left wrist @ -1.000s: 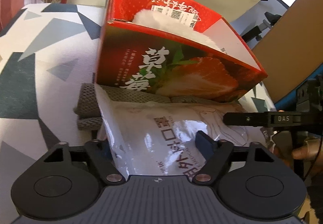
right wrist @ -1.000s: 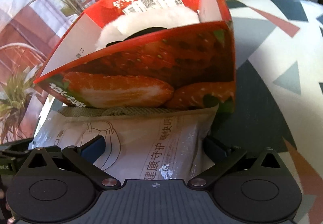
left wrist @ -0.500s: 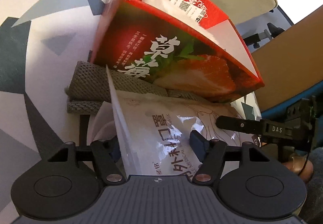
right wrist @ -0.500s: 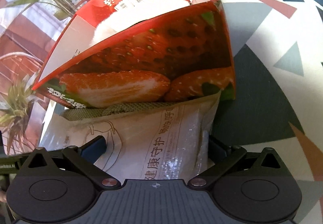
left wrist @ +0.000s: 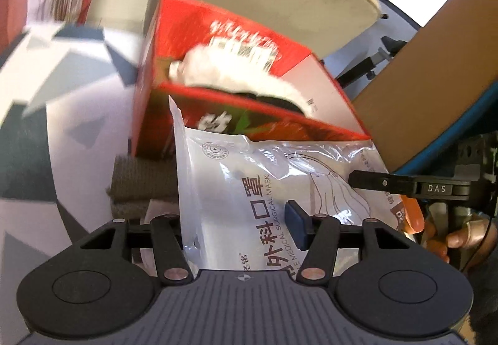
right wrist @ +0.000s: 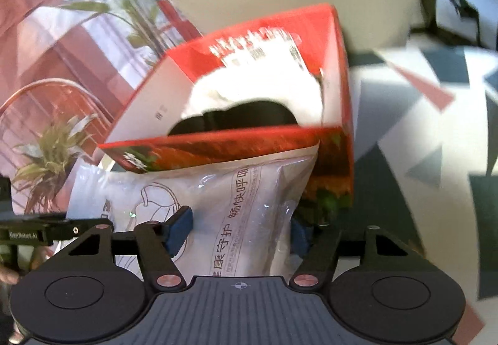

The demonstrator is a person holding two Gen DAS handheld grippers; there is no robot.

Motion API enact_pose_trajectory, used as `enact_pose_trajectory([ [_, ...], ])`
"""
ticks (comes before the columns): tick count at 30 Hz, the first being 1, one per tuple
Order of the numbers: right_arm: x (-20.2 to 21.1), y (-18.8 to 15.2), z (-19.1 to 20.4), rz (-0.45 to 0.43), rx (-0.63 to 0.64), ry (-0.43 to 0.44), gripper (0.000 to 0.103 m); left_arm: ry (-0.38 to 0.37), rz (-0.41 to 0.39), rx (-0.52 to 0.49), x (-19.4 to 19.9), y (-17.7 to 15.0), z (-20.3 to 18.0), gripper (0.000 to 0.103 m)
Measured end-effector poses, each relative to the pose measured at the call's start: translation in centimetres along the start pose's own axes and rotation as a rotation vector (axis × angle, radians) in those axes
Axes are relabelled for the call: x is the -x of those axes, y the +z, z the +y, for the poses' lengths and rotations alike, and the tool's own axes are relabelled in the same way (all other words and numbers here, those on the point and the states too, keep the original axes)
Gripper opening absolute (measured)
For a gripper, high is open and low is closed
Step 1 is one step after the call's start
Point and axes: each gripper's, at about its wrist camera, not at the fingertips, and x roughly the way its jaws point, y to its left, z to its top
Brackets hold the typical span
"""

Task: Organize soft objects
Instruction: 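Close the right gripper on the mask bag while the left gripper also closes on it, then lift the mask bag with both grippers and carry it over the red box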

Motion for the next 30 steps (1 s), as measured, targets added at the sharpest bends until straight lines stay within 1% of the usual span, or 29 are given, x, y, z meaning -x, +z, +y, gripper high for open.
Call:
enact_pose_trajectory([
  [6, 2.6, 0.7, 1.7, -0.081, 0.104, -0.001, 0.058, 0.006, -0.042, -0.074, 1.8, 0.7, -1.0, 0.058],
  [9, 3.5, 0.8, 2.3, -0.109, 0.165, -0.004, 0.057, 0.013, -0.059, -0.085, 2.3, 0.9, -1.1, 0.058],
  [14, 4.1, 1.0, 3.2, -0.168, 0.230, -0.011, 0.055, 0.018, -0.111, -0.110, 3.2, 1.3, -1.5, 0.058],
  [19, 5.3, 1.5, 3.9, -0.246, 0.316, -0.023, 0.054, 0.034, -0.169, -0.173, 3.7, 2.4, -2.6, 0.058],
  [20, 5.5, 1.7, 4.0, -0.263, 0.332, -0.023, 0.054, 0.048, -0.178, -0.192, 3.9, 2.8, -2.9, 0.057],
  [23, 6.3, 2.3, 4.6, -0.319, 0.425, -0.052, 0.051, 0.092, -0.212, -0.268, 4.0, 3.6, -3.9, 0.057],
  [25, 6.6, 2.7, 5.0, -0.343, 0.469, -0.070, 0.049, 0.105, -0.222, -0.275, 3.8, 4.3, -4.3, 0.057],
  [27, 6.7, 3.5, 5.3, -0.356, 0.467, -0.086, 0.047, 0.122, -0.242, -0.283, 3.7, 5.1, -4.6, 0.054],
  [30, 7.2, 4.2, 5.8, -0.419, 0.495, -0.115, 0.046, 0.127, -0.303, -0.277, 4.1, 6.6, -5.1, 0.053],
])
